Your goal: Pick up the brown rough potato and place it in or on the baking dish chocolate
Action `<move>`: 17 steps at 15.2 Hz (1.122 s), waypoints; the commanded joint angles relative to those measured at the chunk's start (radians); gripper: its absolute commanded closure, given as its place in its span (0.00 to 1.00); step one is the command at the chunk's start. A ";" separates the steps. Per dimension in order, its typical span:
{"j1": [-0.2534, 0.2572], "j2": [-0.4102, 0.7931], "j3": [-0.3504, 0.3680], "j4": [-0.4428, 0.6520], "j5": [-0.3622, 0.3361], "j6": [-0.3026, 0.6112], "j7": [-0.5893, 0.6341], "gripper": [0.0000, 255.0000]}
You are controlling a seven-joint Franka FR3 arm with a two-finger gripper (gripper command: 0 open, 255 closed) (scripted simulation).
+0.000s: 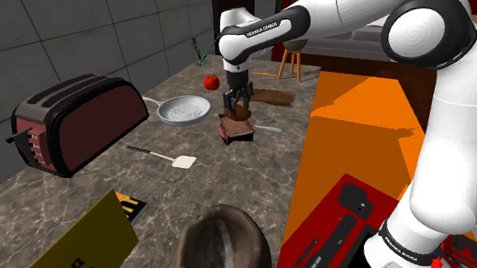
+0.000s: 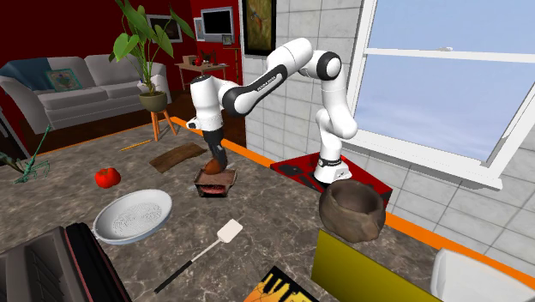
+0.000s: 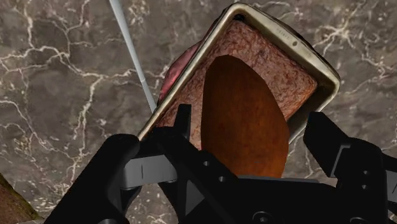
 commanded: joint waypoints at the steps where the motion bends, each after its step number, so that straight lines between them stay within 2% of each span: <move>1: 0.000 0.000 0.000 0.000 0.000 0.000 0.000 0.00; 5: 0.000 0.000 0.000 0.000 0.000 0.000 0.000 0.00; 9: 0.001 -0.012 0.001 0.111 0.001 -0.124 -0.001 0.00; 17: 0.001 -0.012 0.001 0.111 0.001 -0.124 -0.001 0.00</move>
